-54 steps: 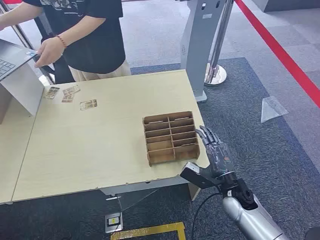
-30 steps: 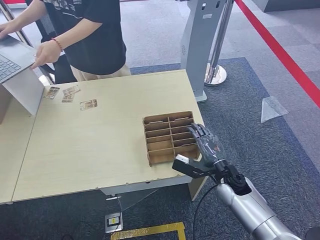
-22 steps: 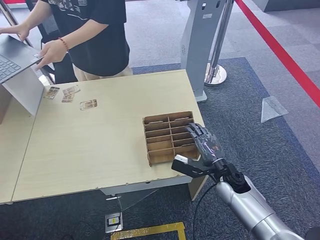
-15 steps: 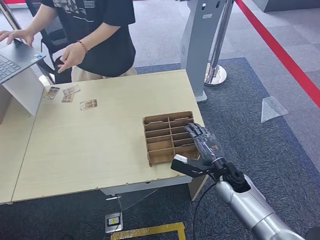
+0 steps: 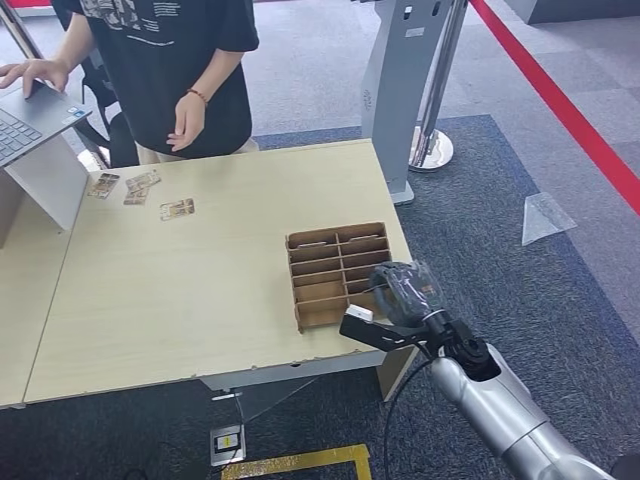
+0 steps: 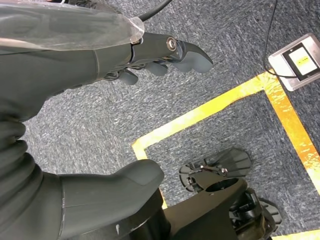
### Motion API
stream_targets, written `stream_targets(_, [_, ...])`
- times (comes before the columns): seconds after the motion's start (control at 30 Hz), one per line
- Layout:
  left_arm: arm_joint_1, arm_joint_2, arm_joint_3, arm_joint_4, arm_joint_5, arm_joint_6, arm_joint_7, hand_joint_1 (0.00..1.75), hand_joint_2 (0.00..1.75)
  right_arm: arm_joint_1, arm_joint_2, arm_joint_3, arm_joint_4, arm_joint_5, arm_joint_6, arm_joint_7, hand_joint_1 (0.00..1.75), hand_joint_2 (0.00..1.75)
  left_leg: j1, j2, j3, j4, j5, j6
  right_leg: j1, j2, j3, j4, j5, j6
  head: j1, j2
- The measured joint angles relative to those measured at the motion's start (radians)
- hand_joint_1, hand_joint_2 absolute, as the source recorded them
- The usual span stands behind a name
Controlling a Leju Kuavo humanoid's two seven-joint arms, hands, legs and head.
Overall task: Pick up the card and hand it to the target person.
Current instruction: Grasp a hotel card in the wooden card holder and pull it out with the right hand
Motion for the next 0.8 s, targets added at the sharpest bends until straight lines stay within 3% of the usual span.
stream_targets(0.5, [0.0,0.0,0.0,0.0,0.001,0.001,-0.001,0.0,1.75,-0.008,-0.001,0.004,-0.023,0.012,0.008,-0.003,1.73,1.75,0.0,0.0,0.0,0.0,0.0,0.0,0.0,0.0,0.0,0.0,0.0,0.0,0.0,0.0])
stream_targets(0.8, [-0.001,0.0,0.0,0.0,-0.014,-0.007,-0.001,0.0,1.75,-0.054,-0.027,0.012,-0.105,0.063,0.11,0.008,1.74,1.75,0.0,0.0,0.0,0.001,0.0,0.0,0.0,0.0,0.0,0.0,0.0,0.0,0.0,0.0])
